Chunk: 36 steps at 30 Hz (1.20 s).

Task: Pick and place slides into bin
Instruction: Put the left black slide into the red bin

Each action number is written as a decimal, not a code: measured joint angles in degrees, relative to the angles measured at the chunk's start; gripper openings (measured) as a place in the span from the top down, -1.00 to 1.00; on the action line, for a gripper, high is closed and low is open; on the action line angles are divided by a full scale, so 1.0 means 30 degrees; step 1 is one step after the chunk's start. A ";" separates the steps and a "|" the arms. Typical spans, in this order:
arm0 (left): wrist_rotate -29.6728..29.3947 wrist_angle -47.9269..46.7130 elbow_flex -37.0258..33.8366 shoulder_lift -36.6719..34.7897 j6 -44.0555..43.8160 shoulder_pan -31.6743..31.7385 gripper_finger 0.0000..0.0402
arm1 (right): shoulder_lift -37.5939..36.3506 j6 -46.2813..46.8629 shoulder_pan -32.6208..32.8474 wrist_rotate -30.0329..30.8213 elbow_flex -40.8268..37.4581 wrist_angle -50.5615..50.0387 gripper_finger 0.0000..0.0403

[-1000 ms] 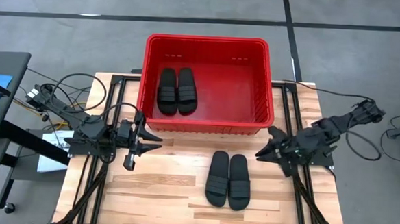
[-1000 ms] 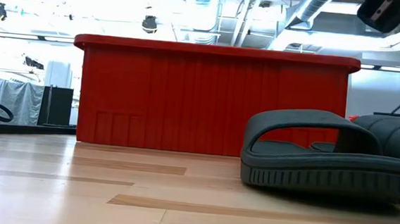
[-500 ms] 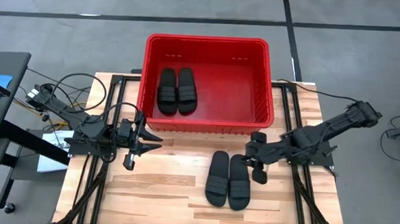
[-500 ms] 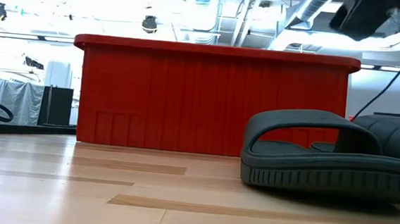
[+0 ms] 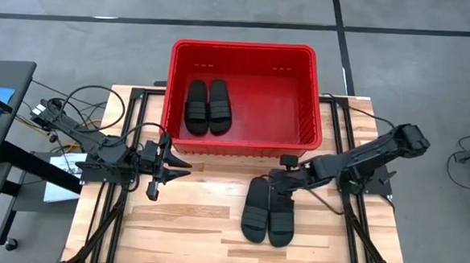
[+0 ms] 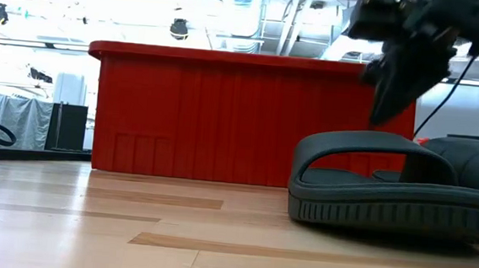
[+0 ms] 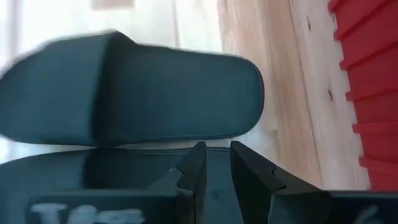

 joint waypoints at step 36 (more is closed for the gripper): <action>-0.0007 -0.0154 0.0000 -0.0007 -0.0554 0.0000 0.62 | 0.5053 -0.0934 -0.1273 0.1210 0.2645 -0.1274 0.65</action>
